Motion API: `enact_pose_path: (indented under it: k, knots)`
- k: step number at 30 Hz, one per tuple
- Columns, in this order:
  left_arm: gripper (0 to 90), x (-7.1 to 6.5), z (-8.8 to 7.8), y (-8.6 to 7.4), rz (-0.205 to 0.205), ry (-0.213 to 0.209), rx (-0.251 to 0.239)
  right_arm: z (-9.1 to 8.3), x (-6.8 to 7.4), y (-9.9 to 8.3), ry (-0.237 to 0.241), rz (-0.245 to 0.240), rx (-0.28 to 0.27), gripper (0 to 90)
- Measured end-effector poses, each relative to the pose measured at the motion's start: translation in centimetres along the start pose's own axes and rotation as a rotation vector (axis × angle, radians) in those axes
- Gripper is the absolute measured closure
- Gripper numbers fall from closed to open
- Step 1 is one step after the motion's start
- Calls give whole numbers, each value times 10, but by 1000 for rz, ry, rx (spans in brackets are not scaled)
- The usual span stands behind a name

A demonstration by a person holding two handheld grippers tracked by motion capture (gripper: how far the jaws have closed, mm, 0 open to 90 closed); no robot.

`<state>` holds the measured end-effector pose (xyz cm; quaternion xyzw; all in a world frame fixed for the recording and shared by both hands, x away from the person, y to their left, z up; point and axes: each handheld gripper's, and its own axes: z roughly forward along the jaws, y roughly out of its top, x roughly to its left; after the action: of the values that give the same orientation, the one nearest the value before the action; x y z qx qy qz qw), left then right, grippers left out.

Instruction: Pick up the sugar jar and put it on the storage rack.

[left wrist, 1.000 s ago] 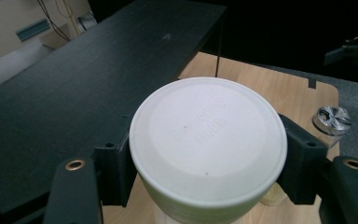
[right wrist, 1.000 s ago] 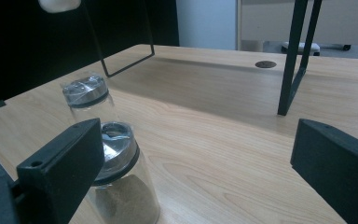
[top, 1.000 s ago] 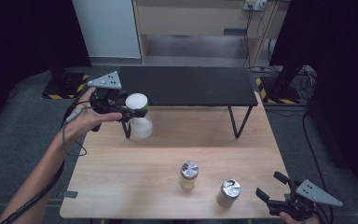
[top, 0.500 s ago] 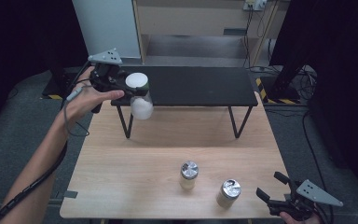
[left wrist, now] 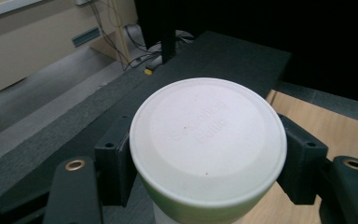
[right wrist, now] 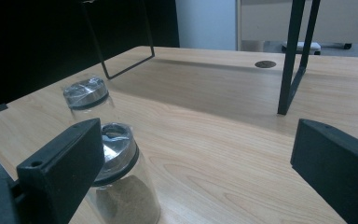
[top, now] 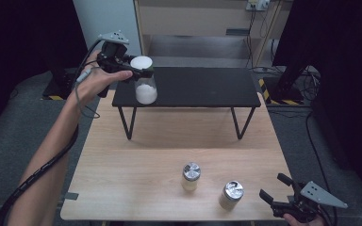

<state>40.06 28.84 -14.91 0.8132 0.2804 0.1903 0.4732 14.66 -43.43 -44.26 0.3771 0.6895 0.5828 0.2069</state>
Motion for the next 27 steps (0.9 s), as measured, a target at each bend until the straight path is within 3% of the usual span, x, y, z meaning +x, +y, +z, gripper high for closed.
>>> enact_pose_path:
  k: [9,17,27]
  knots:
    - [318,5,16,8,-64,109,15,-1,-1,-1,1,4,-5,33]
    - [318,11,24,5,-106,176,11,-1,-1,-2,1,8,-8,33]
    - [318,15,28,-1,-125,203,24,-1,-2,-2,1,9,-8,33]
